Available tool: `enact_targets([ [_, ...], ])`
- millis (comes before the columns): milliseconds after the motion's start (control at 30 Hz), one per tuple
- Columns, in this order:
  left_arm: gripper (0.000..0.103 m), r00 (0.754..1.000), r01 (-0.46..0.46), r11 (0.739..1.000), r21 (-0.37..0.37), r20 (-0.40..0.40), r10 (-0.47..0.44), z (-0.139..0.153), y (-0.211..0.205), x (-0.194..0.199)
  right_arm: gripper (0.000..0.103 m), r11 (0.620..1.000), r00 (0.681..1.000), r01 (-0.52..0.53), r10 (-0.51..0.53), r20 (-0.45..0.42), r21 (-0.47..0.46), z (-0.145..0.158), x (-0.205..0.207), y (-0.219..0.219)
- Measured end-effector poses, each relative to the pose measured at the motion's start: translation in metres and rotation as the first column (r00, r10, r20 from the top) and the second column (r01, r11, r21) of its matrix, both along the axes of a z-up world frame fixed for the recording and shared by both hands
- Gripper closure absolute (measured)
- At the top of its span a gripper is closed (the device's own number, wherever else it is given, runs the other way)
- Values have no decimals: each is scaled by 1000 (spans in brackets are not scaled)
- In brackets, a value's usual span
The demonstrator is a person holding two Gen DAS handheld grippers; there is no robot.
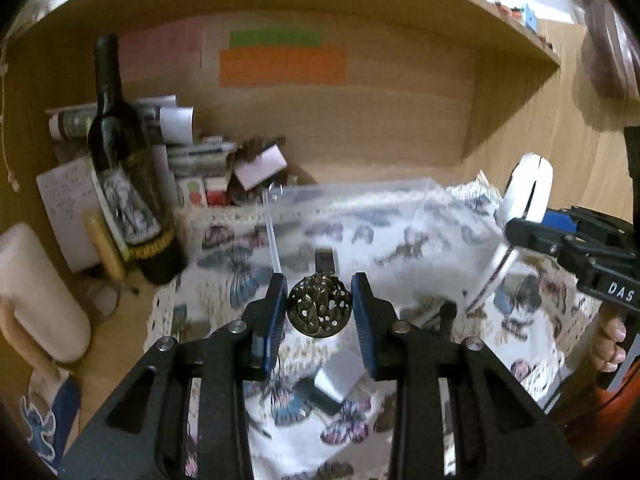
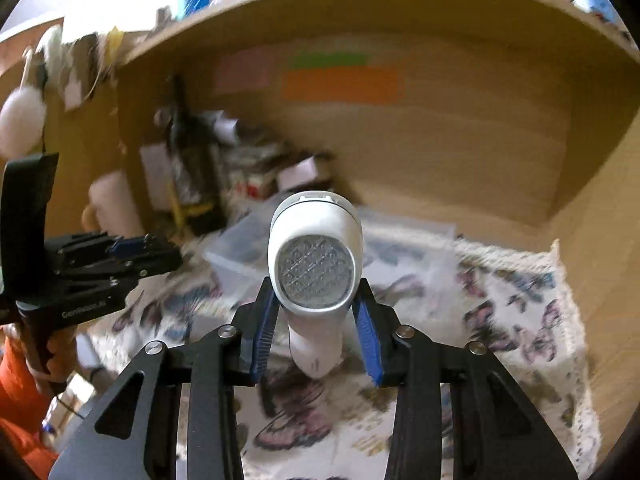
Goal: Organize rigid objects
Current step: 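Lower the spiky ball and white device into the box and open both tools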
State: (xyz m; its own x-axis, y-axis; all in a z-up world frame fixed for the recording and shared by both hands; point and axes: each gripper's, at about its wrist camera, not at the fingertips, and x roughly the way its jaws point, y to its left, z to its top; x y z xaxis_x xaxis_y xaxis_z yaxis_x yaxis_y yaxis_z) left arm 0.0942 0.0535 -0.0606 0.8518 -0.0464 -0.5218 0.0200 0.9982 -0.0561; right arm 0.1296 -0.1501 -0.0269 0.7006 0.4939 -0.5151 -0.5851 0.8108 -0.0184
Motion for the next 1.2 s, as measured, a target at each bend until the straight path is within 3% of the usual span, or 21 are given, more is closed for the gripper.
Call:
enact_targets([
  [233, 70, 1000, -2, 1000, 2, 17, 2, 15, 2, 24, 69, 998, 995, 59, -62, 81, 39, 29, 20, -10],
  [400, 70, 1000, 23, 1000, 21, -7, -23, 16, -5, 50, 69, 994, 988, 107, -108, 114, 10, 32, 43, -9],
  [633, 70, 988, 104, 994, 31, -114, -100, -6, -20, 92, 69, 989, 993, 117, -115, 31, -92, 1, 84, 1],
  [800, 70, 972, 134, 990, 31, -197, -126, -27, -30, 121, 69, 985, 996, 62, -71, -51, -161, -21, 102, 14],
  [967, 70, 960, 147, 989, 20, -243, -138, -41, -34, 137, 69, 982, 995, 1, -21, -102, -190, -35, 110, 29],
  [1200, 70, 959, 152, 987, 46, -247, -136, -47, -39, 143, 69, 968, 990, -35, 0, -144, -246, -58, 122, 50],
])
